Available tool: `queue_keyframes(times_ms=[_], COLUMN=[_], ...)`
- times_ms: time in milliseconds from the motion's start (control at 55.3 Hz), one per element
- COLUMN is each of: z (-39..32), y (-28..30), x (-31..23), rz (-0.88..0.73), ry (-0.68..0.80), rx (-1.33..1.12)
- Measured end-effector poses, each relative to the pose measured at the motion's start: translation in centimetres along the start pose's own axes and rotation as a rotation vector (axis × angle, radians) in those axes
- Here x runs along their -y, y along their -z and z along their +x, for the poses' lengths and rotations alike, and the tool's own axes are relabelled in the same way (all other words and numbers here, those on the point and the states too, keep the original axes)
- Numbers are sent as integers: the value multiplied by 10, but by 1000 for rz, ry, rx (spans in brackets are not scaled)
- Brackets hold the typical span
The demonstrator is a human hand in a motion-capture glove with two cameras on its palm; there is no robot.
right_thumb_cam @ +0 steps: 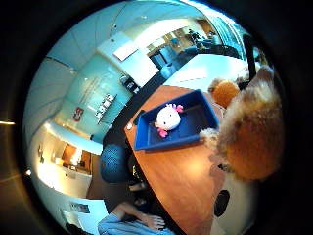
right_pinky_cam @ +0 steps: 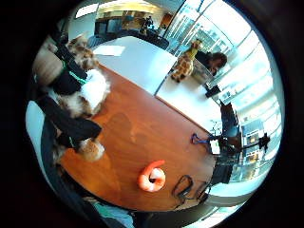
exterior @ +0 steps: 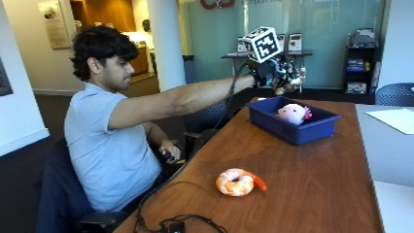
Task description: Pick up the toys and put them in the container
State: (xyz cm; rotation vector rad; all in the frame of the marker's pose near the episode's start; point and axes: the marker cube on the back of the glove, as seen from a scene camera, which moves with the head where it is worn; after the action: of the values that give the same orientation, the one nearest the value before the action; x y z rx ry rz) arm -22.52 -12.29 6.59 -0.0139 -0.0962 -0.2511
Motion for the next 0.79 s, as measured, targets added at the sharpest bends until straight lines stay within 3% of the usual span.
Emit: queue_keyframes(times_ms=[253,542,705,795], z=[-84,-104,-86,-67], y=[-22,-83,-100,-94], x=[75,99,82,69], rz=[-30,-121,-422,-484], ry=[66,50,28,16], rx=[26,40,-23,-64])
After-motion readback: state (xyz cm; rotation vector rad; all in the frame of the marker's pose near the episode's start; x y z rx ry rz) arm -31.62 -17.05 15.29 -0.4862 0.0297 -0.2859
